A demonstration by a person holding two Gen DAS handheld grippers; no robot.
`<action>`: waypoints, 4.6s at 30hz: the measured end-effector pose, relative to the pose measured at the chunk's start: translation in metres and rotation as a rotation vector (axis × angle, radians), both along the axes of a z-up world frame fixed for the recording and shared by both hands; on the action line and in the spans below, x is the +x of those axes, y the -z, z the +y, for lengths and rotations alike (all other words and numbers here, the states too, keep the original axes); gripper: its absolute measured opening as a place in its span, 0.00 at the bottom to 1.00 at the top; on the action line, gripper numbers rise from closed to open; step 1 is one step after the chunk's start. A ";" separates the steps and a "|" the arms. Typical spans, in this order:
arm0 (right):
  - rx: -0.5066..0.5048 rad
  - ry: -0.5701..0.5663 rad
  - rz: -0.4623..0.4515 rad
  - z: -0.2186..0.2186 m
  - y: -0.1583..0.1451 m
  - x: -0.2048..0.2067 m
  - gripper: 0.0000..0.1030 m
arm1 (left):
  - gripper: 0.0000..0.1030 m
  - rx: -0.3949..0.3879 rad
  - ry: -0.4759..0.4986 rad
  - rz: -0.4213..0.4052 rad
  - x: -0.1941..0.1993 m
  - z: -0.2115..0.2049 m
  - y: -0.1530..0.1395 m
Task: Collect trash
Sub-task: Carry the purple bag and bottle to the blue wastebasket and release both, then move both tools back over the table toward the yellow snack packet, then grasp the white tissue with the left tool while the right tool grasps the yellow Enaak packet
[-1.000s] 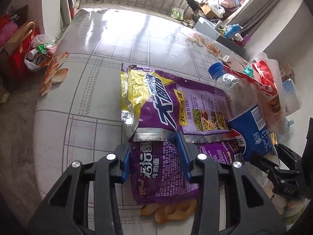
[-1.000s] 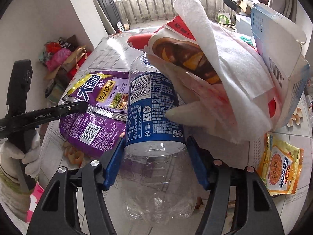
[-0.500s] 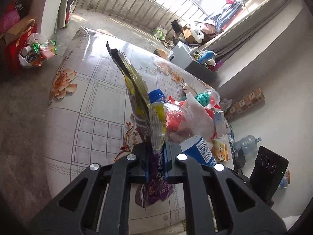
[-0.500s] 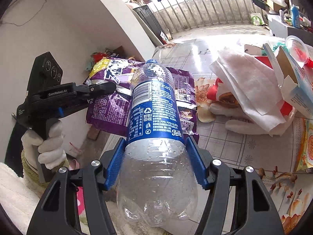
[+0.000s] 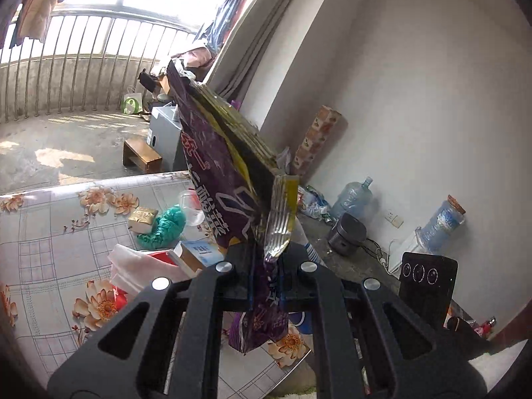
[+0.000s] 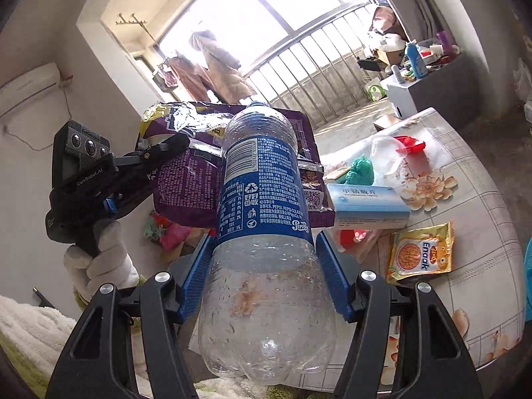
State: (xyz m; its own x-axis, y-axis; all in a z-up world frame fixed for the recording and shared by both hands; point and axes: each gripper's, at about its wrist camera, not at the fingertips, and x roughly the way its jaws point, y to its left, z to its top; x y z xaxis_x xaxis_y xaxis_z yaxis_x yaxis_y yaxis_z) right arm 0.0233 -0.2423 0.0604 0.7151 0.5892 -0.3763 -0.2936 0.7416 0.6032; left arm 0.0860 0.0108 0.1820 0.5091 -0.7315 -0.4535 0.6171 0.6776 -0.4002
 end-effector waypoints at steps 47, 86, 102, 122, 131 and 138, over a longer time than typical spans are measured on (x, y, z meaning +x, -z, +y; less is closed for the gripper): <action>0.078 1.089 0.410 -0.327 0.213 -0.046 0.78 | 0.85 0.382 0.428 -0.022 0.051 -0.430 0.110; -0.416 0.566 -0.001 -0.046 0.039 -0.011 0.94 | 0.91 0.113 -0.276 0.025 -0.005 0.065 0.143; -0.247 0.382 0.492 -0.050 0.131 0.071 0.72 | 0.66 0.155 -0.388 0.192 0.067 0.054 0.192; -0.630 0.369 0.436 -0.004 0.140 0.111 0.20 | 0.02 0.265 -0.408 0.187 0.091 0.046 0.217; -0.531 0.338 0.444 -0.007 0.138 0.100 0.04 | 0.00 0.204 -0.387 0.133 0.069 0.065 0.191; -0.531 0.340 0.398 -0.004 0.120 0.085 0.04 | 0.00 0.191 -0.413 0.096 0.047 0.084 0.167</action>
